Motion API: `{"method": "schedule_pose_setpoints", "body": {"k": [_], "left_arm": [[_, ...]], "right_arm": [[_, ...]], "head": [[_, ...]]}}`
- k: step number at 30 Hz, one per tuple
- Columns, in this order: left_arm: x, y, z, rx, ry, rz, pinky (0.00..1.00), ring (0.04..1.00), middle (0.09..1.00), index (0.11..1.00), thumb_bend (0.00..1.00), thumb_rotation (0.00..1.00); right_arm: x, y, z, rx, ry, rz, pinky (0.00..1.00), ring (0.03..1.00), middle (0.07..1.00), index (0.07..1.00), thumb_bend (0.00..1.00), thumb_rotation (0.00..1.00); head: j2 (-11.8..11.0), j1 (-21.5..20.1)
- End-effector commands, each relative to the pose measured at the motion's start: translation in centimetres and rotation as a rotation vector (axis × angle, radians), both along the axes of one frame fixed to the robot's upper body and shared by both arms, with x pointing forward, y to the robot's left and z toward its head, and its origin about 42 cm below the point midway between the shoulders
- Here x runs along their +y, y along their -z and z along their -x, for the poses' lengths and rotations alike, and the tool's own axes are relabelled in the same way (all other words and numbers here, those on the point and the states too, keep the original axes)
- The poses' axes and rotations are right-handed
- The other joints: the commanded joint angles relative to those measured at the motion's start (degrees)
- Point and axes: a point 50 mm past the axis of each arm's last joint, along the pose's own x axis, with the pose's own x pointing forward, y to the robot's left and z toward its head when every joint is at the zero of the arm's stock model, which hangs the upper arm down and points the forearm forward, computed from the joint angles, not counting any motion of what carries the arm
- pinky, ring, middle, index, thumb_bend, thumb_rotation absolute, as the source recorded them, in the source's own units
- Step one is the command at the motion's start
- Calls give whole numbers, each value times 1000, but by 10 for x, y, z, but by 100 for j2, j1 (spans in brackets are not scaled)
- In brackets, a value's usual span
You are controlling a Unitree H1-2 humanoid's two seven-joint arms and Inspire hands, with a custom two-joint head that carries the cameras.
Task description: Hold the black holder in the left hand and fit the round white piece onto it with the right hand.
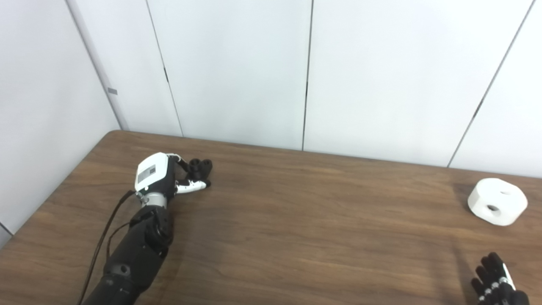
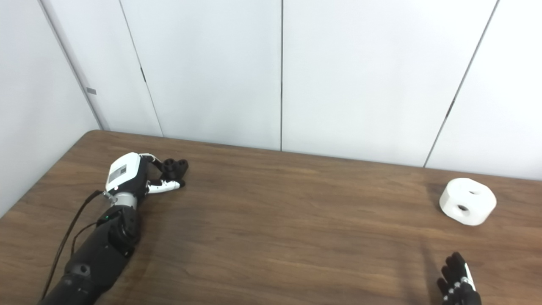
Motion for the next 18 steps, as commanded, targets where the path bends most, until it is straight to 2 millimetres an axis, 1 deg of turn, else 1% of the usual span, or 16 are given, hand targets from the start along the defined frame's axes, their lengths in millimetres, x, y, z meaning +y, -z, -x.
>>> {"method": "schedule_pose_setpoints", "body": {"k": [1, 18], "left_arm": [[9, -16, -5, -21, -14, -50, 911, 910, 846, 574, 821, 215], [10, -13, -2, 27, -23, -60, 917, 916, 850, 596, 826, 247]], "right_arm": [[3, -5, 5, -22, -5, -11, 1000, 1000, 1000, 1000, 525, 1000], [2, -5, 6, -20, 1, -10, 1000, 1000, 1000, 1000, 538, 1000]], "head": [[16, 2], [35, 22]]}}
